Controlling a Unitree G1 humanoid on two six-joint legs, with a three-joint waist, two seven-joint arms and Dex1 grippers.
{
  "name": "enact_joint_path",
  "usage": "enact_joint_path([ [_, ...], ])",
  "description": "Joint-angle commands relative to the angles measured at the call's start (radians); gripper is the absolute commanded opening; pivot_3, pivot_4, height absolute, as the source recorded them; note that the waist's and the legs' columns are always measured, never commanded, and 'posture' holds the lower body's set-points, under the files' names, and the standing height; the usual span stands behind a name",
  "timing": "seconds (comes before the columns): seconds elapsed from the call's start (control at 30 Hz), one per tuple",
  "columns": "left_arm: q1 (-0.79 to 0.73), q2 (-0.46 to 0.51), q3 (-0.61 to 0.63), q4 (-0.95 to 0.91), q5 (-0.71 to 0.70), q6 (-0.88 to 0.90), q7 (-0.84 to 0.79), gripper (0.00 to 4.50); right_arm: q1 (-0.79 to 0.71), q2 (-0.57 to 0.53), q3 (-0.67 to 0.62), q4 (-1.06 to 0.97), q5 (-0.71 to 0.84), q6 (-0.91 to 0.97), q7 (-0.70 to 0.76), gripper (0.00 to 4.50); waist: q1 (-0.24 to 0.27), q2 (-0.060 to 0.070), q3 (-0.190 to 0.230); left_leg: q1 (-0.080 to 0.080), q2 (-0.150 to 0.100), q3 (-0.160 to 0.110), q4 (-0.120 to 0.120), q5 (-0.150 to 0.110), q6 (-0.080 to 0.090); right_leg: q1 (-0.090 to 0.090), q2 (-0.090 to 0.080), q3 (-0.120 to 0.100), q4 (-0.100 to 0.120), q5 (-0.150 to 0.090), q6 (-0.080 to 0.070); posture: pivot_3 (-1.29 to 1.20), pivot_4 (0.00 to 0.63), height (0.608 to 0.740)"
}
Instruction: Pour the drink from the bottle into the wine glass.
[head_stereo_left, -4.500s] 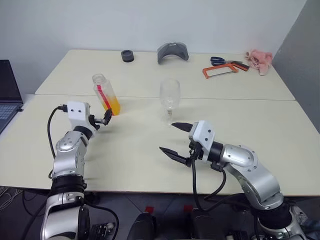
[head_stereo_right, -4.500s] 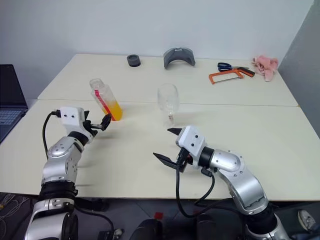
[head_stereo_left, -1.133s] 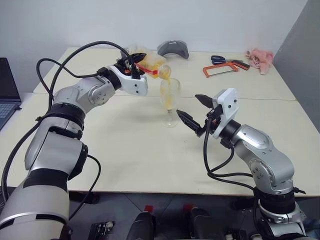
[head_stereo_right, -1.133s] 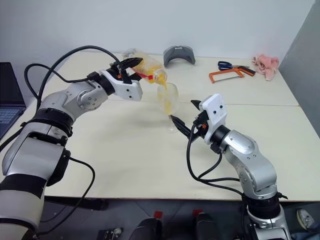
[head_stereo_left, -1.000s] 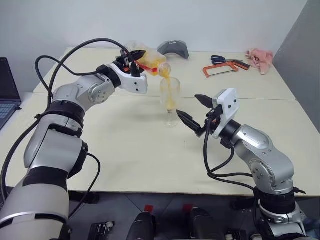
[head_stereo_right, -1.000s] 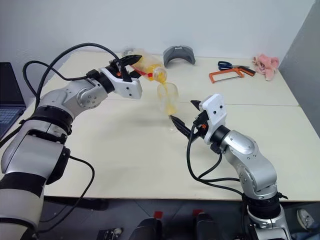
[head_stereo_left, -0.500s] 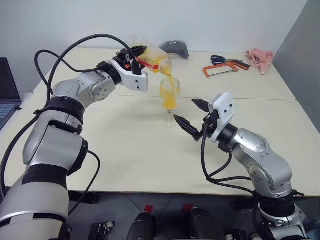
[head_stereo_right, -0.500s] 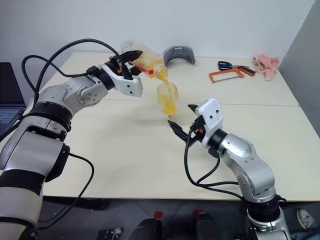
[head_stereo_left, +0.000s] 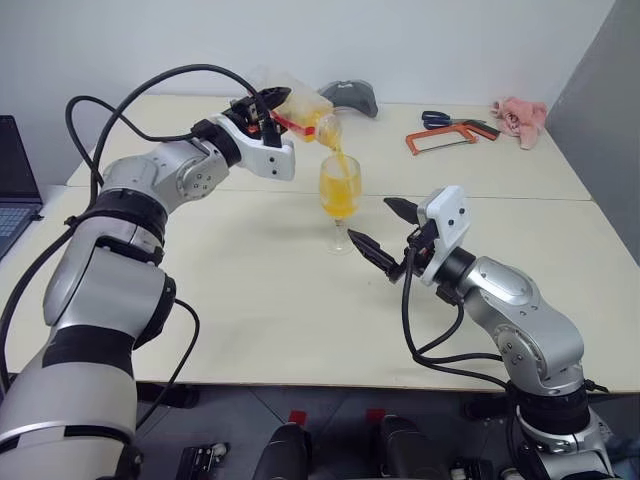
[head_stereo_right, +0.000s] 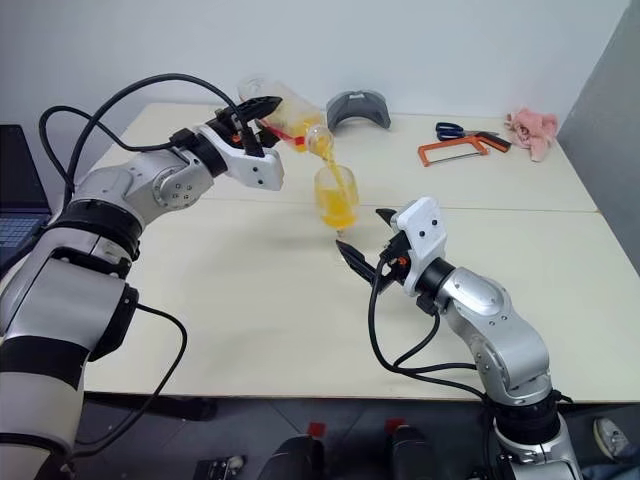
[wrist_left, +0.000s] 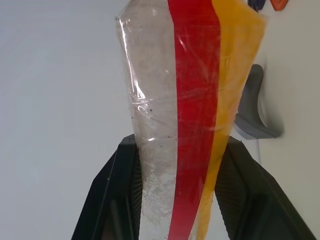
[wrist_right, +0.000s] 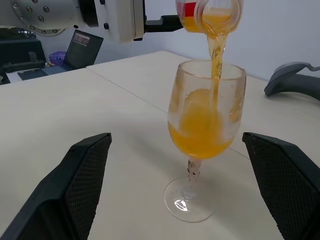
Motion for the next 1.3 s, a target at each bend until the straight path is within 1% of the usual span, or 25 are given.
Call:
enact_joint_path([
  [0.03, -0.04, 0.02, 0.003, -0.006, -0.003, 0.001, 0.024, 1.64, 0.0, -0.001, -0.002, -0.038, 0.003, -0.019, 0.0, 4.5, 0.0, 0.0, 0.0, 0.0, 0.0, 0.0, 0.0, 0.0, 0.0, 0.0, 0.0, 0.0, 0.0, 0.0, 0.0, 0.0, 0.15, 0.74],
  [0.5, -0.03, 0.019, 0.01, -0.008, -0.006, 0.0, 0.027, 1.64, 0.002, -0.004, 0.001, -0.038, 0.003, -0.019, 0.004, 4.5, 0.0, 0.0, 0.0, 0.0, 0.0, 0.0, 0.0, 0.0, 0.0, 0.0, 0.0, 0.0, 0.0, 0.0, 0.0, 0.0, 0.15, 0.74],
  [0.8, 0.002, -0.005, 0.043, -0.014, -0.068, -0.004, -0.019, 1.64, 0.004, -0.005, 0.002, -0.043, -0.003, -0.023, 0.0, 4.5, 0.0, 0.0, 0.0, 0.0, 0.0, 0.0, 0.0, 0.0, 0.0, 0.0, 0.0, 0.0, 0.001, 0.0, 0.0, 0.0, 0.15, 0.74],
  [0.9, 0.028, -0.02, 0.075, -0.021, -0.126, 0.001, -0.062, 1.64, 0.003, -0.013, 0.015, -0.037, -0.031, -0.051, 0.003, 4.5, 0.0, 0.0, 0.0, 0.0, 0.0, 0.0, 0.0, 0.0, 0.0, 0.0, 0.0, 0.0, 0.002, 0.0, 0.0, 0.0, 0.15, 0.74],
  [1.0, 0.068, -0.045, 0.128, -0.037, -0.216, 0.007, -0.137, 1.64, 0.001, -0.022, 0.034, -0.032, -0.063, -0.091, 0.009, 4.5, 0.0, 0.0, 0.0, 0.0, 0.0, 0.0, 0.001, 0.0, 0.0, -0.001, 0.0, 0.0, 0.003, 0.0, 0.0, 0.0, 0.15, 0.74],
  [1.1, 0.126, -0.094, 0.215, -0.067, -0.357, 0.03, -0.254, 1.64, -0.003, -0.027, 0.053, -0.017, -0.101, -0.143, 0.011, 4.5, -0.001, 0.0, 0.0, 0.0, 0.0, 0.0, 0.001, 0.0, 0.0, -0.001, 0.0, 0.0, 0.003, 0.0, 0.0, 0.0, 0.15, 0.74],
  [1.2, 0.204, -0.146, 0.302, -0.148, -0.495, 0.091, -0.357, 1.64, -0.01, -0.034, 0.071, 0.0, -0.138, -0.2, 0.019, 4.5, -0.001, 0.0, 0.0, 0.0, 0.0, 0.0, 0.002, 0.0, 0.0, -0.001, -0.001, 0.001, 0.003, 0.0, 0.0, 0.0, 0.15, 0.74],
  [1.3, 0.29, -0.176, 0.396, -0.264, -0.632, 0.216, -0.428, 1.64, -0.01, -0.029, 0.078, 0.0, -0.139, -0.22, 0.03, 4.5, -0.005, 0.0, 0.0, 0.0, 0.0, 0.0, 0.002, 0.001, -0.001, -0.002, -0.001, 0.001, 0.005, 0.0, 0.0, 0.0, 0.15, 0.74],
])
